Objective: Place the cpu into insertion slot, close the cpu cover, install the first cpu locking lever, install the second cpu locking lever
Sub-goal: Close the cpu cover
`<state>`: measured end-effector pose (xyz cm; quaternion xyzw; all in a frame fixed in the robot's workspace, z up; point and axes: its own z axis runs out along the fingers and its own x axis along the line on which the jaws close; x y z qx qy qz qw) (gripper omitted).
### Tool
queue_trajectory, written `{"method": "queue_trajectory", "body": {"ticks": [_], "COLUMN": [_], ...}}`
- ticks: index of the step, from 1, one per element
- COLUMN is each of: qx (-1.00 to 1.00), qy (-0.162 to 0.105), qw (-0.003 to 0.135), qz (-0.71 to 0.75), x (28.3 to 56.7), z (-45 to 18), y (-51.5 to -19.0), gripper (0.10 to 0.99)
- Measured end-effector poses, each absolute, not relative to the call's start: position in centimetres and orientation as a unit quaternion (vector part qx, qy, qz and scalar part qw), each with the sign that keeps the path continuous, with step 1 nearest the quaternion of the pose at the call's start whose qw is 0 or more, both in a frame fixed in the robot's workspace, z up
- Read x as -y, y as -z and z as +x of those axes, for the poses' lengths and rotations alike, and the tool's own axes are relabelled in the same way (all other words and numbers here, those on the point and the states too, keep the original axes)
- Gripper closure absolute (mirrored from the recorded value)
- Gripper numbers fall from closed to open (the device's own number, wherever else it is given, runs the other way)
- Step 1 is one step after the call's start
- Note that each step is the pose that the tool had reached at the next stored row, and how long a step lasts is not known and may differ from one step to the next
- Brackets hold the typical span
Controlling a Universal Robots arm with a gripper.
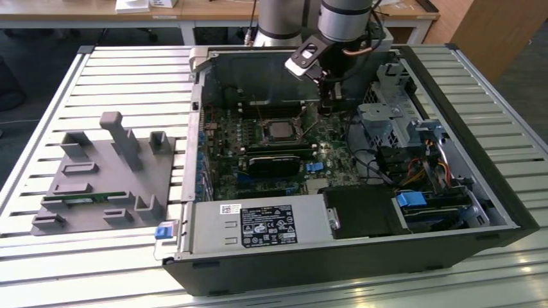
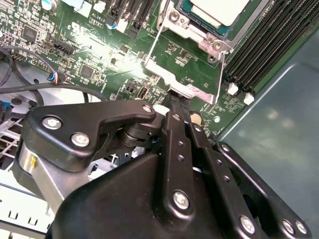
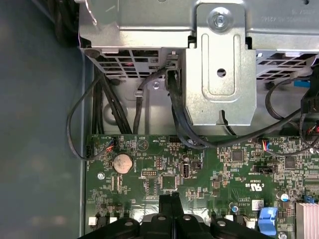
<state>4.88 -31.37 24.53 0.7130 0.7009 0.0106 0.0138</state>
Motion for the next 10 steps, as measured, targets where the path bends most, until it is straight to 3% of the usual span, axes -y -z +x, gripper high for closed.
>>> {"method": "queue_trajectory", "body": {"ticks": [10], "qx": [-0.701], "qy": [-0.011], "qw": [0.014], "qz": [0.713], "x": [31.36], "z": [3.99], "y": [-24.53], "gripper": [0.98]}}
